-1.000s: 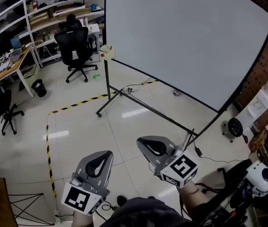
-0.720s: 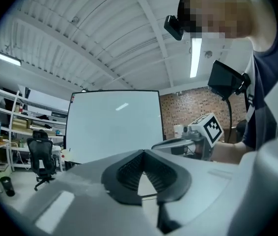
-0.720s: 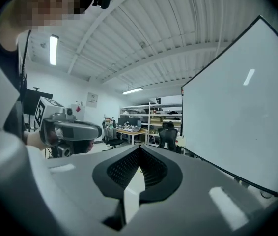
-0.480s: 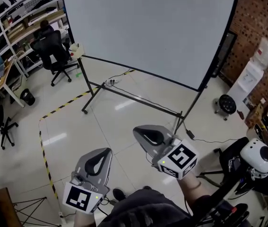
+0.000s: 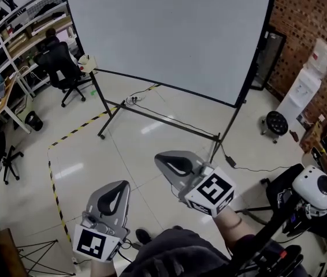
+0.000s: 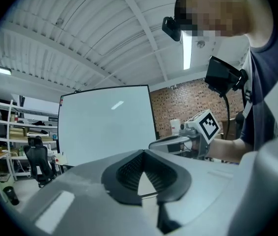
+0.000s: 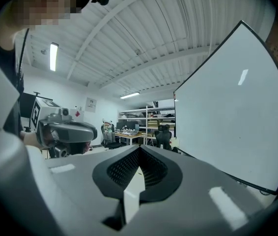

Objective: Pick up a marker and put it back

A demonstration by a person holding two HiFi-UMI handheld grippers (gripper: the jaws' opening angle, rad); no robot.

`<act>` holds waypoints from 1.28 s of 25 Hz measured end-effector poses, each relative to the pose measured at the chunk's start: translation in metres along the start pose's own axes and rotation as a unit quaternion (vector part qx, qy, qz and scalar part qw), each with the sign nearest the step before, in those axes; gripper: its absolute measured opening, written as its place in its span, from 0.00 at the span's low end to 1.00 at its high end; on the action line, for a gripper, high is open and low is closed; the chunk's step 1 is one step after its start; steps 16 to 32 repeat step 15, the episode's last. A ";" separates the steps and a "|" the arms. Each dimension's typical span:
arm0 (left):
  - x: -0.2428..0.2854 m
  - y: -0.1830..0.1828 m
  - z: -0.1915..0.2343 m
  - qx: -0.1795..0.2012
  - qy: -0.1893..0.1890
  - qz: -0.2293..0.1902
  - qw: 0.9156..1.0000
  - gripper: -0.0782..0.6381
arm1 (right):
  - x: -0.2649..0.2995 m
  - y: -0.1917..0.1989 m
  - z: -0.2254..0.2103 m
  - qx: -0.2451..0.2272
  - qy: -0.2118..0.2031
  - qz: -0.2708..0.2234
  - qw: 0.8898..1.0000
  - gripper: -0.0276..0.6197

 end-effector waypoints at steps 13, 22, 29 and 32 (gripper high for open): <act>-0.003 0.025 -0.003 -0.031 -0.010 0.038 0.999 0.11 | 0.014 0.019 0.010 0.017 -0.029 0.022 0.999 0.04; -0.003 0.029 0.000 -0.039 -0.014 0.043 0.998 0.11 | 0.017 0.025 0.010 0.026 -0.032 0.026 0.999 0.04; -0.003 0.029 0.000 -0.039 -0.014 0.043 0.998 0.11 | 0.017 0.025 0.010 0.026 -0.032 0.026 0.999 0.04; -0.003 0.029 0.000 -0.039 -0.014 0.043 0.998 0.11 | 0.017 0.025 0.010 0.026 -0.032 0.026 0.999 0.04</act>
Point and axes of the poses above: the fingertips, and each gripper's own axes: x forward along the fingers, z to its left, y out of its underside, the point moved 7 cm from there along -x, backward along the fingers, and after that the axes turned 8 degrees about -z, right-handed, at the moved point
